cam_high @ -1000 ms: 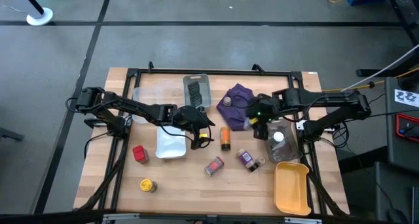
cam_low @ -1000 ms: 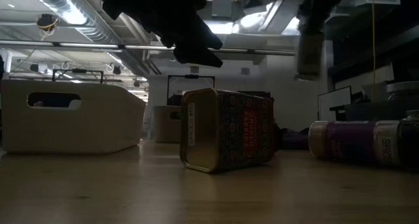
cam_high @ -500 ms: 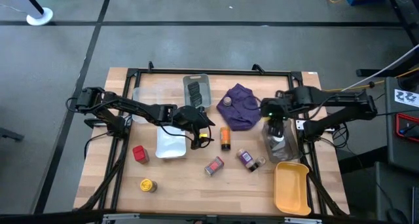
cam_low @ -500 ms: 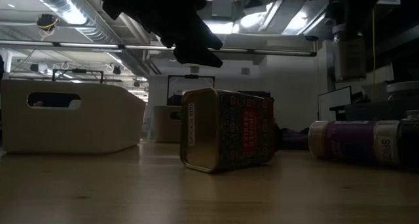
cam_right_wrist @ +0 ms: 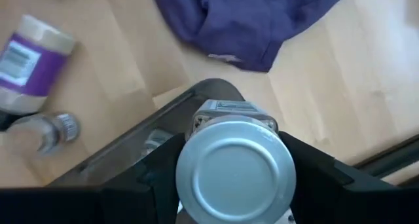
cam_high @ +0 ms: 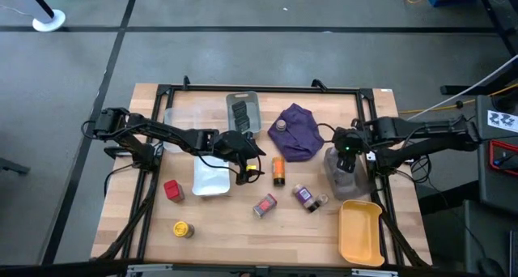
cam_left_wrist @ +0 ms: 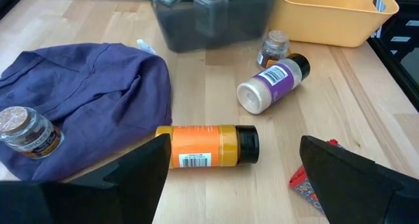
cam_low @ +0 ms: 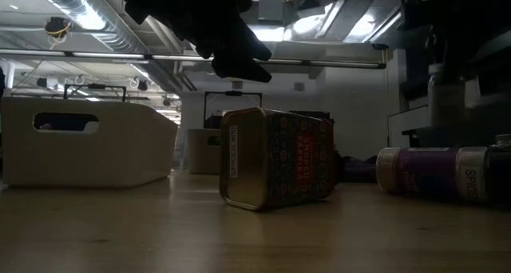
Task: Sort spices by type
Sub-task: Put the white seasoning bottle into the black transparent bin
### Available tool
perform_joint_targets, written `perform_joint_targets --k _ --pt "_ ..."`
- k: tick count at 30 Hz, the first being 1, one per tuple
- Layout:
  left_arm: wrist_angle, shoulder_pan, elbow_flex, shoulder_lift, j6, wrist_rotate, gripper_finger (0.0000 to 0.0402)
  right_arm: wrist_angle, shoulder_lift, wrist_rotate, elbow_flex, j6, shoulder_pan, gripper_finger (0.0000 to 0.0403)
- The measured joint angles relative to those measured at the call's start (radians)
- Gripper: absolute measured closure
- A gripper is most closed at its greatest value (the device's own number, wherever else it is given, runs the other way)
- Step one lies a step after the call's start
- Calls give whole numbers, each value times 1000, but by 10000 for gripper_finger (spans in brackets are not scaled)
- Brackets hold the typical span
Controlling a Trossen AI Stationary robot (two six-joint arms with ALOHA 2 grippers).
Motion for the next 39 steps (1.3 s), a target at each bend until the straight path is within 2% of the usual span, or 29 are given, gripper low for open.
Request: perform_joint_targets --k 4,9,13,21,28,39 --pt "0 0 0 0 0 0 80 44 -3 15 -45 0 -2 193" --pt "1 0 0 0 0 0 80 71 -1 -50 -51 4 1 193" --pt "1 0 0 0 0 0 80 73 -1 -53 -51 5 0 193" --pt "1 0 0 0 0 0 80 73 -1 -31 -51 4 0 193" --pt "1 0 0 0 0 0 80 68 0 48 2 -4 0 193" --pt "1 0 0 0 0 0 80 34 0 26 22 3 0 193"
